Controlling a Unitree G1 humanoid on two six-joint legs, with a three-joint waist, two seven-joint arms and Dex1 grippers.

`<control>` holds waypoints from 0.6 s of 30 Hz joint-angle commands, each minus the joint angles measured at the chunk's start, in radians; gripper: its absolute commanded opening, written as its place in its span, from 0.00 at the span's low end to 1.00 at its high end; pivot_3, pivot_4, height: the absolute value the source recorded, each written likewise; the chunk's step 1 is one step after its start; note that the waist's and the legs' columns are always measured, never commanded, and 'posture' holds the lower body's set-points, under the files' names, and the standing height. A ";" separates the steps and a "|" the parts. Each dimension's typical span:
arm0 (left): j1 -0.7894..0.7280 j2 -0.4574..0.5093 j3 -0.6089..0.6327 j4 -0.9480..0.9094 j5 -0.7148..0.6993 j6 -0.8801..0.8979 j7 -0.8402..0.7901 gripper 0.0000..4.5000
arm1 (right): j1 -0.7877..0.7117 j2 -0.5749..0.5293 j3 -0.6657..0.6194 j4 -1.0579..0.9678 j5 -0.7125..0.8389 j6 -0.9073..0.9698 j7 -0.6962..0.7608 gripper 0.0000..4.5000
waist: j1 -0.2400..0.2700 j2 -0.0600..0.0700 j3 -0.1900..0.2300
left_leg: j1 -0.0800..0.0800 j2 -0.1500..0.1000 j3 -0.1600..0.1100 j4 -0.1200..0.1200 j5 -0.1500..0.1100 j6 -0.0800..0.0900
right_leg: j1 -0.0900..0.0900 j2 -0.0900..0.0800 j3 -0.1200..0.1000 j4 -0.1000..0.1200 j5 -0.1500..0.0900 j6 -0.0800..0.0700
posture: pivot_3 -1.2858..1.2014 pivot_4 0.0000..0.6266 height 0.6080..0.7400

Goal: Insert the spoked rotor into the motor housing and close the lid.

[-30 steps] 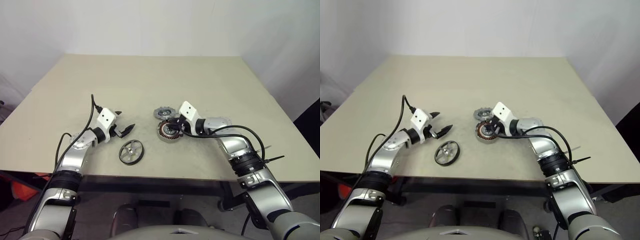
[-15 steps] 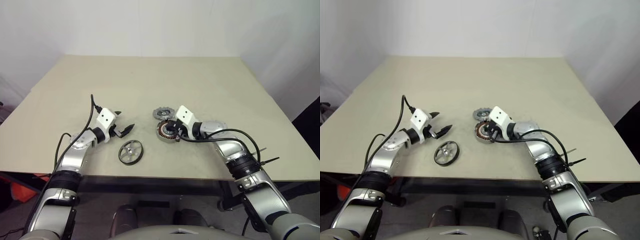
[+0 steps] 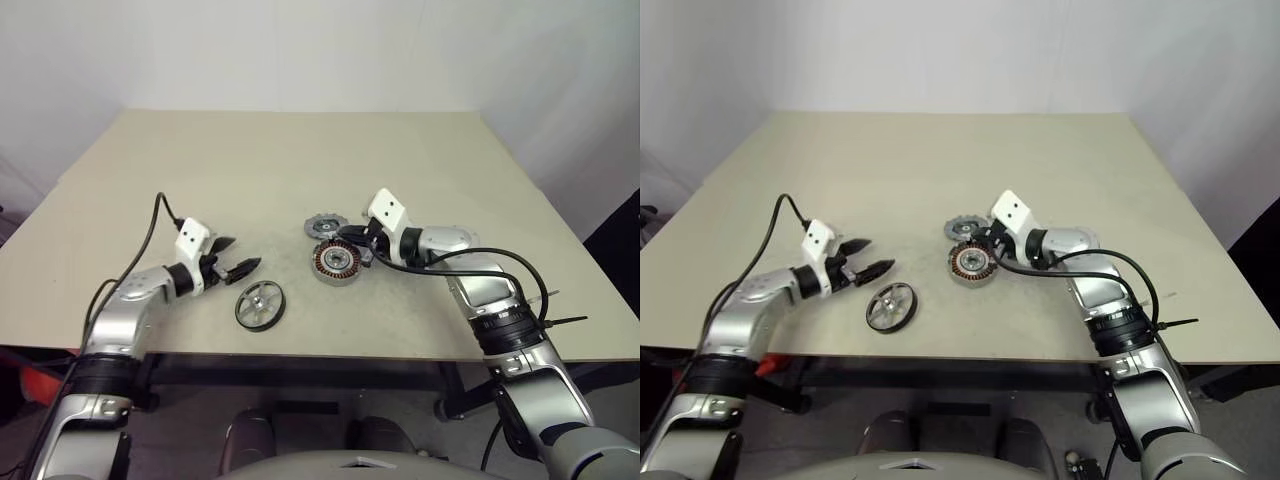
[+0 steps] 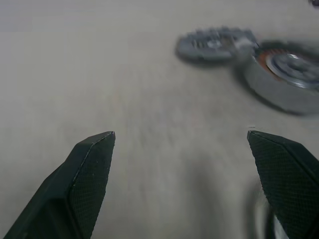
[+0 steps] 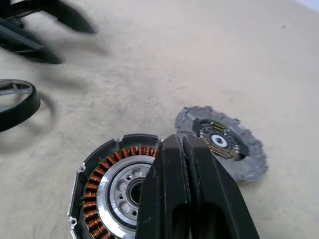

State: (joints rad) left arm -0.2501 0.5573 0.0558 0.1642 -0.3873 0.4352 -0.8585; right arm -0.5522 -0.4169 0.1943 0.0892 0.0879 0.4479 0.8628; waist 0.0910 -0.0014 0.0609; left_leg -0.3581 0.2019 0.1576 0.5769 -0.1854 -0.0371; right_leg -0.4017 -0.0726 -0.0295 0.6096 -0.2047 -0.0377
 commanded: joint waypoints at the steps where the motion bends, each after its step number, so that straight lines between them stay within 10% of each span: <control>1: 0.034 0.064 0.022 -0.070 -0.067 0.153 -0.059 1.00 | -0.017 -0.003 -0.027 -0.051 0.025 0.008 -0.013 0.01 | 0.001 0.000 0.000 | 0.000 0.000 0.000 0.000 0.000 0.000 | 0.000 0.000 0.000 0.000 0.000 0.000 | 0.52 0.00 1.00; 18: 0.077 0.041 0.046 -0.199 -0.298 0.549 -0.073 1.00 | -0.013 -0.005 -0.011 -0.054 0.014 -0.002 -0.021 0.01 | 0.003 0.001 0.000 | 0.001 -0.001 0.000 0.000 0.000 0.000 | 0.002 0.000 0.001 0.000 0.000 0.000 | 0.52 0.00 1.00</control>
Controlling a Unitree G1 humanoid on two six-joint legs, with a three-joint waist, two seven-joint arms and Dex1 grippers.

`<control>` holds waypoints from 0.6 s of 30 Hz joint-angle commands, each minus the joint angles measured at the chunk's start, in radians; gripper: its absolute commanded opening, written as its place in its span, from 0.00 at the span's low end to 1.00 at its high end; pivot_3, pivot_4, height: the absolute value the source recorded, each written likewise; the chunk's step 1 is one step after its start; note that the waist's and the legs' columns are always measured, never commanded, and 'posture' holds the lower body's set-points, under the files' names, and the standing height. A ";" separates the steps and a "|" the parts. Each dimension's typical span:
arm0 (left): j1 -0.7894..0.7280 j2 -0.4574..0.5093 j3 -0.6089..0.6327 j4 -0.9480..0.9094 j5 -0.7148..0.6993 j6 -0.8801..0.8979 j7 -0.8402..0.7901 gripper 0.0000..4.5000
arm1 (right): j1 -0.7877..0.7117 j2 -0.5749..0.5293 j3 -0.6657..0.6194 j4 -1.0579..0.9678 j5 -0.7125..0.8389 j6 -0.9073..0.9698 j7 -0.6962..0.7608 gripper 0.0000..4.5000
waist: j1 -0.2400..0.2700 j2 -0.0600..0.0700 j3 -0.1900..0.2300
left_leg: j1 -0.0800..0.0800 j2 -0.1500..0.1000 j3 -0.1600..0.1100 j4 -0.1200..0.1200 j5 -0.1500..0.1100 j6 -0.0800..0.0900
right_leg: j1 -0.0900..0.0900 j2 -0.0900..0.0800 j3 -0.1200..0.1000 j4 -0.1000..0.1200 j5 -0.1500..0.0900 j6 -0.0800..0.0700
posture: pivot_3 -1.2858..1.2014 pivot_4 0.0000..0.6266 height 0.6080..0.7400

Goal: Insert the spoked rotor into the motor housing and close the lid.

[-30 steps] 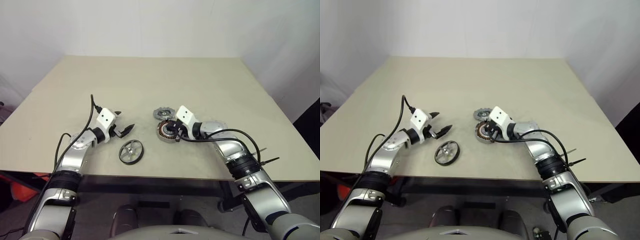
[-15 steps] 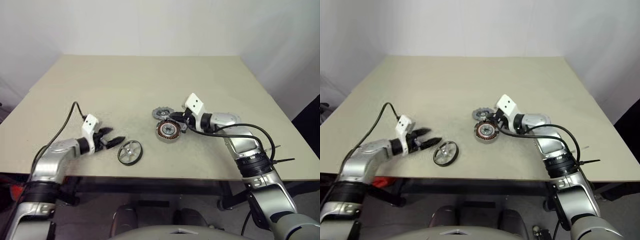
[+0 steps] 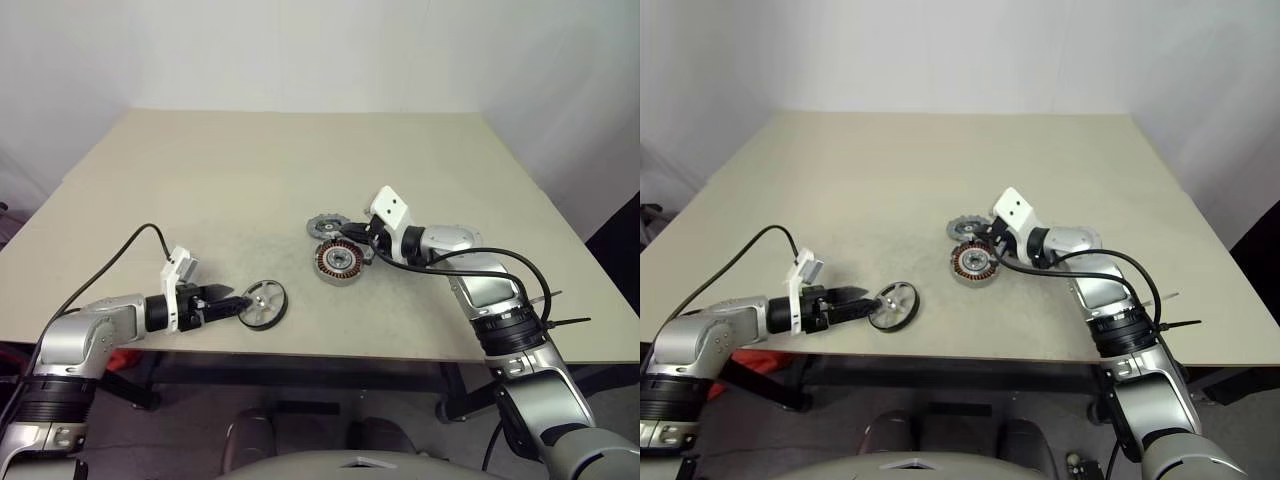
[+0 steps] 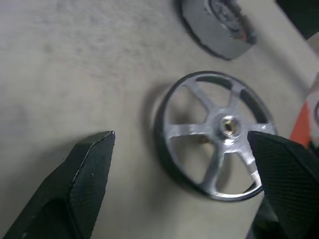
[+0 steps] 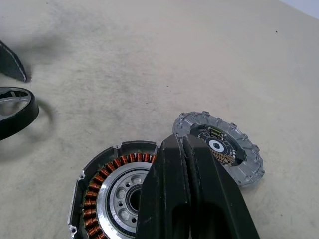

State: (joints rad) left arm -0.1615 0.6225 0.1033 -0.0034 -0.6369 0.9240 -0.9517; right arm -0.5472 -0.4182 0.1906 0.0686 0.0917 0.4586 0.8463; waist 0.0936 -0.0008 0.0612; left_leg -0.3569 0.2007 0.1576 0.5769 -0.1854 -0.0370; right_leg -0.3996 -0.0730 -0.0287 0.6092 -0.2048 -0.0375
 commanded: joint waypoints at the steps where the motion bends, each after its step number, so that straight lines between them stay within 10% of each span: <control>1: -0.013 -0.031 -0.002 -0.036 -0.051 0.070 0.029 1.00 | -0.018 -0.003 -0.008 -0.033 0.010 -0.013 -0.006 0.01 | 0.000 0.000 0.000 | 0.001 0.000 0.000 0.000 0.000 0.000 | 0.001 0.000 0.000 0.000 0.000 0.000 | 0.52 0.00 1.00; 18: -0.030 -0.163 0.095 -0.019 -0.191 0.246 0.167 1.00 | -0.021 0.001 -0.006 -0.022 0.004 -0.017 -0.030 0.01 | -0.001 0.000 0.000 | 0.005 0.000 0.000 0.000 0.000 0.000 | 0.005 0.000 0.000 -0.001 -0.001 0.002 | 0.52 0.00 1.00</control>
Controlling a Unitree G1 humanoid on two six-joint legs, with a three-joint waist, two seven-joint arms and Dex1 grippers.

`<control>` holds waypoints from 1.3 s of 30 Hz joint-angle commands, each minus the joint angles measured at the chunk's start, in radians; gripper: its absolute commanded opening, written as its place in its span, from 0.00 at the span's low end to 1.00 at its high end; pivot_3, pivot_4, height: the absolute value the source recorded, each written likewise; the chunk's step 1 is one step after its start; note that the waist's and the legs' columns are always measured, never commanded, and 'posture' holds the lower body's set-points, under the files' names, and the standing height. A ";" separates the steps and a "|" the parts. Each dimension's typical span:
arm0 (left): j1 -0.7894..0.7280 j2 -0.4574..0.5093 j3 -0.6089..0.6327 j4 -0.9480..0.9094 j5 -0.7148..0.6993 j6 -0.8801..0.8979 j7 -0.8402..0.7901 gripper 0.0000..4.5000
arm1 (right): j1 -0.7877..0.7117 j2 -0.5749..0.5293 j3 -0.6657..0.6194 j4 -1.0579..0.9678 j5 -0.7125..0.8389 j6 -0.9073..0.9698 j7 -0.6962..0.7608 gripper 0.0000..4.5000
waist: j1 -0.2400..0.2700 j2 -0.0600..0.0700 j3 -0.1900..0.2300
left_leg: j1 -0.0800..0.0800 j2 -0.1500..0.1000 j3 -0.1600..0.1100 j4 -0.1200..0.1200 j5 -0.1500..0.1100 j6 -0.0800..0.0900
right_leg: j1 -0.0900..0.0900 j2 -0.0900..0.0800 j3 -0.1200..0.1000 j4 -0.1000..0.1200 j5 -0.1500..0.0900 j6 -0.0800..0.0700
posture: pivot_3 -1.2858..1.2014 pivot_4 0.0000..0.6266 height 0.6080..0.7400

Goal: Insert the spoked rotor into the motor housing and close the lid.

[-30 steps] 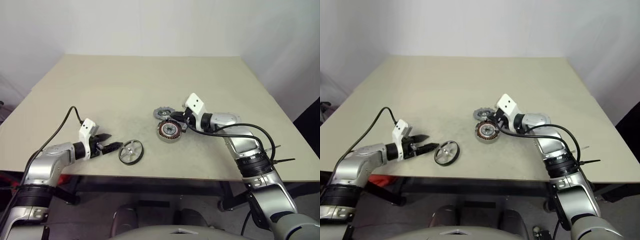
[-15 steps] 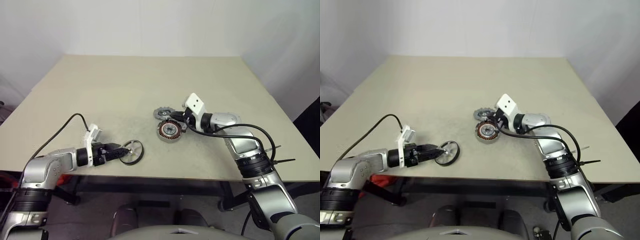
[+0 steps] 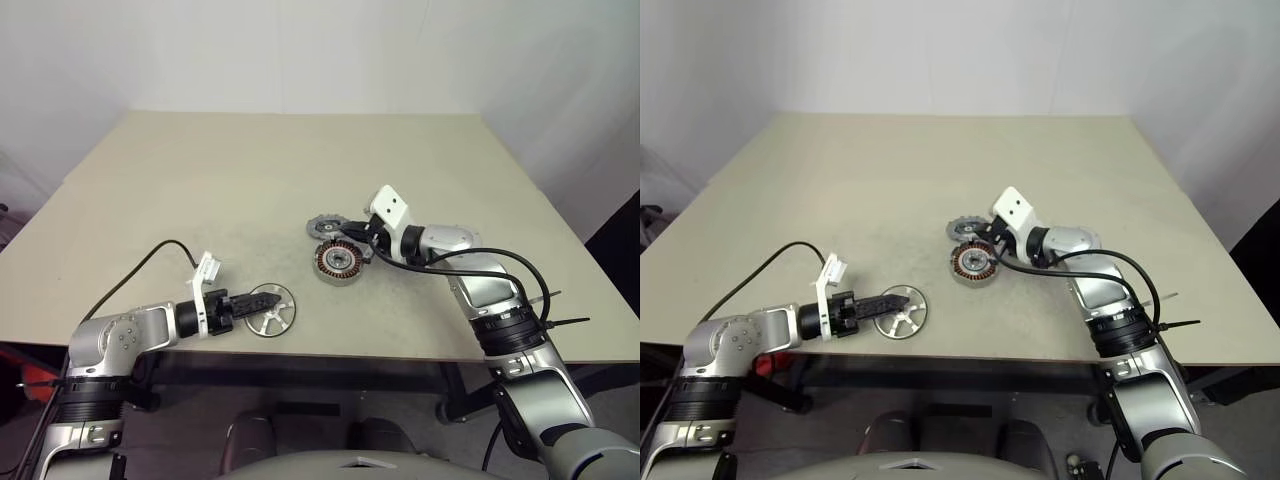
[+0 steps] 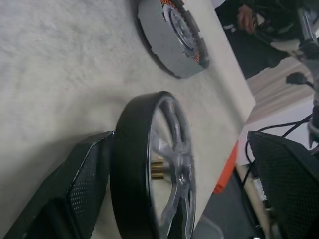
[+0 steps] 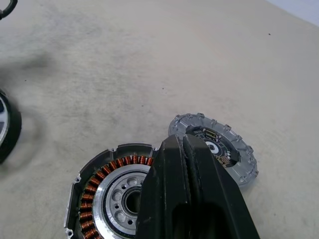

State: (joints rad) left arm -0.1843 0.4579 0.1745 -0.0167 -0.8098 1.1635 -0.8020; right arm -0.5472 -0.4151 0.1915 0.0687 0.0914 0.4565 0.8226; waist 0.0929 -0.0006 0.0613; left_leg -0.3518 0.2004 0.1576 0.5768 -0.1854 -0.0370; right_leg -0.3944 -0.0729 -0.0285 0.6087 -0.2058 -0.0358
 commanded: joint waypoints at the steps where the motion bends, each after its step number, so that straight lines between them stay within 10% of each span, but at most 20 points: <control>1: -0.003 0.007 0.022 -0.007 -0.017 0.006 0.017 1.00 | -0.020 -0.003 -0.007 -0.022 0.004 -0.015 -0.007 0.01 | 0.000 0.000 0.000 | 0.000 0.000 0.000 0.000 0.000 0.000 | 0.000 0.000 0.000 0.000 0.000 0.000 | 0.52 0.00 1.00; 5: 0.021 0.031 0.009 -0.022 -0.015 0.010 0.014 1.00 | -0.022 -0.002 -0.008 -0.020 0.005 -0.013 -0.009 0.01 | 0.000 0.000 0.000 | 0.000 0.000 0.000 0.000 0.000 0.000 | 0.000 0.000 0.000 0.000 -0.003 0.005 | 0.52 0.00 1.00; 13: 0.056 0.022 0.030 -0.019 -0.048 0.042 0.037 0.49 | -0.031 0.003 -0.007 -0.008 0.001 -0.015 -0.021 0.00 | -0.004 0.000 0.000 | 0.000 0.000 0.000 -0.001 0.000 0.000 | 0.000 0.000 0.000 -0.001 -0.003 0.004 | 0.52 0.00 1.00; 19: 0.058 -0.004 0.045 -0.011 -0.068 0.048 0.067 0.49 | -0.032 0.001 -0.004 -0.002 0.000 -0.019 -0.023 0.00 | -0.004 0.000 0.000 | 0.001 0.000 0.000 -0.001 0.000 0.000 | 0.001 0.000 0.000 -0.001 -0.003 0.005 | 0.52 0.00 1.00; 23: 0.046 -0.021 0.064 0.006 -0.082 0.054 0.084 0.23 | -0.033 0.002 -0.003 0.001 -0.001 -0.020 -0.025 0.00 | -0.003 0.000 0.000 | 0.001 0.000 0.000 -0.001 0.000 0.000 | 0.001 0.000 0.000 -0.001 -0.003 0.005 | 0.52 0.00 1.00; 39: -0.214 -0.268 0.265 0.176 -0.300 0.107 0.289 0.23 | -0.028 -0.108 -0.027 0.020 -0.109 0.000 -0.120 0.00 | 0.003 -0.001 0.001 | 0.001 -0.002 -0.001 0.001 0.000 0.000 | 0.003 -0.001 0.000 -0.001 0.000 0.000 | 0.52 0.00 1.00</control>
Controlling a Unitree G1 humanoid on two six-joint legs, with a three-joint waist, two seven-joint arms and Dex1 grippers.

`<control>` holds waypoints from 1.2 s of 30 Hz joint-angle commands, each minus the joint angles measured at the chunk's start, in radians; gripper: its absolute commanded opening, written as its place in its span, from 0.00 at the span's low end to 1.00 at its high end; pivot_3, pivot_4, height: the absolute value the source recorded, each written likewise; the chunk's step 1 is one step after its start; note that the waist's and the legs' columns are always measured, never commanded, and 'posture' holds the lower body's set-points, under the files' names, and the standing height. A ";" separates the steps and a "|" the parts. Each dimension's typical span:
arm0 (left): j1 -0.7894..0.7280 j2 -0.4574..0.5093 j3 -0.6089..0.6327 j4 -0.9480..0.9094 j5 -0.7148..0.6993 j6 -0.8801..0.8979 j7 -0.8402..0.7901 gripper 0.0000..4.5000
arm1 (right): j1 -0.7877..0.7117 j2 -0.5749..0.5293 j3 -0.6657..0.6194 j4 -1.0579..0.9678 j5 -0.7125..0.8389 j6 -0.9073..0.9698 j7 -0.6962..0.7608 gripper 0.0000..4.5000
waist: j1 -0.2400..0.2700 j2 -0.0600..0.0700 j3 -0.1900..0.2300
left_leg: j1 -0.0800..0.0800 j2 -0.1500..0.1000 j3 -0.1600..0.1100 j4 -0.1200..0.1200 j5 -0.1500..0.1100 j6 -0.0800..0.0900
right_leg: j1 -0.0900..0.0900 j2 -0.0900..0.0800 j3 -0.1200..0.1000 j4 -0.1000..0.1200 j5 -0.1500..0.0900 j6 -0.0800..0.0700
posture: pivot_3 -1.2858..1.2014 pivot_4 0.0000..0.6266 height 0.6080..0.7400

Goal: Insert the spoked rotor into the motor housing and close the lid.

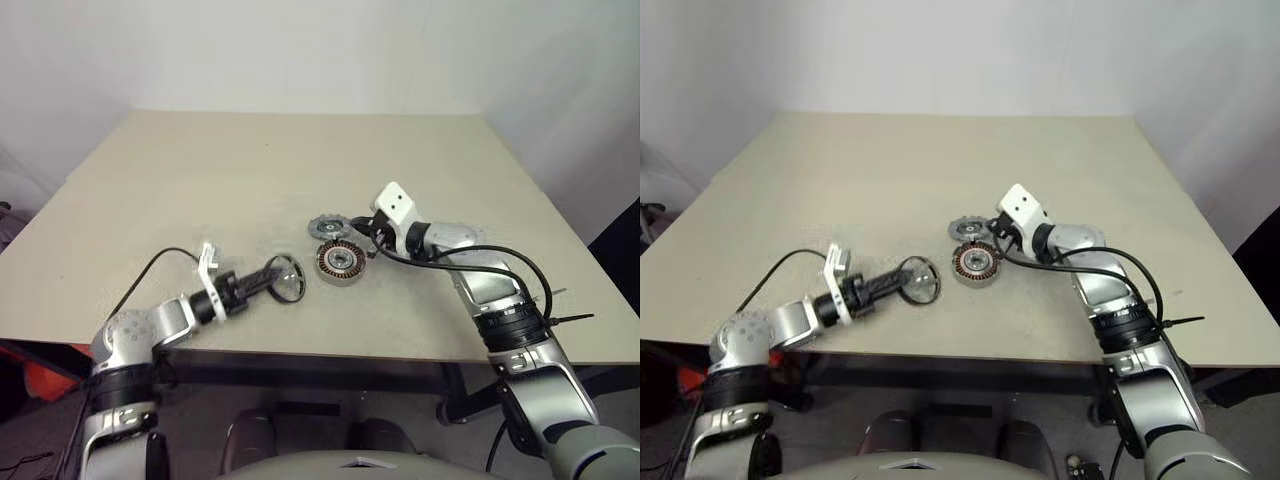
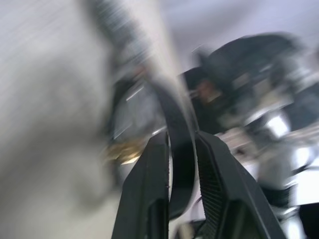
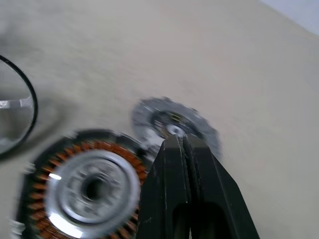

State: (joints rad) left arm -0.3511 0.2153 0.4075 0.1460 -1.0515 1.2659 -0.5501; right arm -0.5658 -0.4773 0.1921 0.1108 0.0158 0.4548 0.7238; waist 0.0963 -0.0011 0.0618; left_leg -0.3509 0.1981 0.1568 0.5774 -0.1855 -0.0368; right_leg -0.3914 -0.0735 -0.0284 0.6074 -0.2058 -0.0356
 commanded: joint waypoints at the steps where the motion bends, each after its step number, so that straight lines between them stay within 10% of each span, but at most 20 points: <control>1: -0.063 -0.036 0.034 0.022 -0.064 0.005 0.049 0.23 | 0.001 -0.062 -0.030 -0.033 -0.039 0.008 -0.024 0.00 | 0.000 0.000 0.000 | 0.000 0.000 0.000 0.000 0.000 0.000 | 0.000 0.000 0.000 -0.001 0.000 0.000 | 0.52 0.00 1.00; 36: -0.017 0.017 -0.027 0.024 -0.028 -0.044 0.044 0.23 | 0.060 -0.070 -0.049 -0.096 -0.024 0.065 -0.041 0.00 | -0.002 0.000 0.001 | -0.001 -0.005 -0.001 -0.001 -0.001 0.002 | -0.001 -0.001 0.001 -0.001 -0.005 0.007 | 0.52 0.00 1.00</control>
State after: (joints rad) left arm -0.3552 0.2245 0.3659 0.2005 -1.0580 1.2283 -0.4972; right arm -0.4772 -0.5466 0.1498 0.0352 -0.0139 0.5320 0.6791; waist 0.0944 -0.0010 0.0624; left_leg -0.3521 0.1932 0.1562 0.5766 -0.1870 -0.0343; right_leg -0.3920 -0.0741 -0.0278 0.6065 -0.2103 -0.0285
